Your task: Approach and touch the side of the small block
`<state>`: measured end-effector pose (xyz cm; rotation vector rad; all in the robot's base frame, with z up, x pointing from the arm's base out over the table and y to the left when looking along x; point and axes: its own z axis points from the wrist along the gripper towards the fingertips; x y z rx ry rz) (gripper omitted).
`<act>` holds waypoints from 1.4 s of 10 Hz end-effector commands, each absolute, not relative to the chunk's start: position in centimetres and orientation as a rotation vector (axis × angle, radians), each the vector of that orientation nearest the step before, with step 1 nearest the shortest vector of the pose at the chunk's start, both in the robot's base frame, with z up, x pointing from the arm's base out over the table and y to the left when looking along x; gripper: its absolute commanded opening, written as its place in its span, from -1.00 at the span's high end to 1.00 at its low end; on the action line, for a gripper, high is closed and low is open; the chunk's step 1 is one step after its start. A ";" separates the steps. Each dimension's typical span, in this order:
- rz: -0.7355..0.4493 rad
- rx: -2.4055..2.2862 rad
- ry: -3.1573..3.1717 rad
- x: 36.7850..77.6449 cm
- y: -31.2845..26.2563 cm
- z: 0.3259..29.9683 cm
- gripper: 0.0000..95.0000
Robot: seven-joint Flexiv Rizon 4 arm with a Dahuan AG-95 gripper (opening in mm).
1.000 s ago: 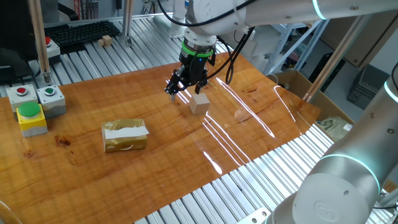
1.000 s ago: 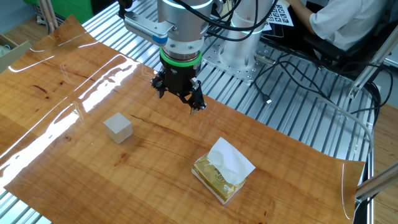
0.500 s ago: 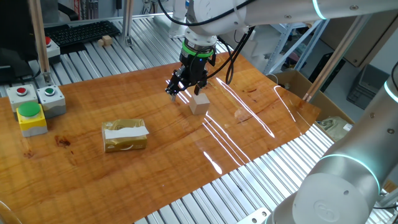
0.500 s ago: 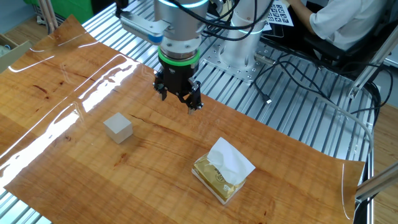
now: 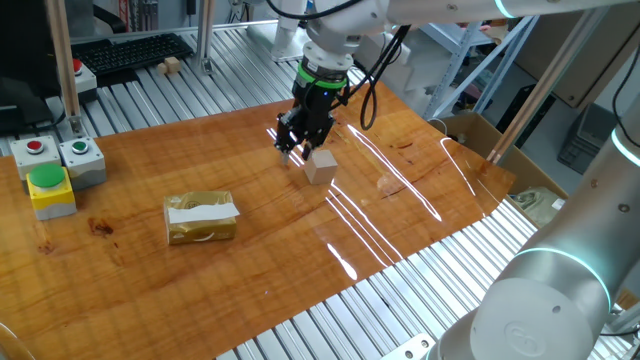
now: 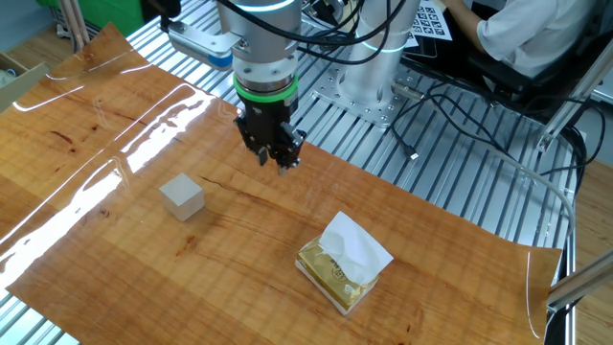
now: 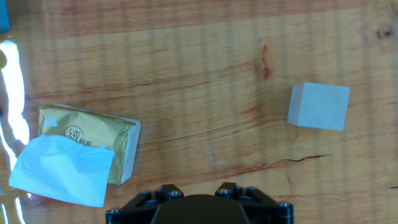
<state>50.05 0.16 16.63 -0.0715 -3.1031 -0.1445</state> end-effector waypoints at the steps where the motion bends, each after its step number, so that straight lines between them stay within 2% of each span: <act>1: -0.145 -0.072 -3.105 50.1 0.2 16.4 1.00; 14: -0.130 0.014 -3.116 53.8 0.8 11.5 1.00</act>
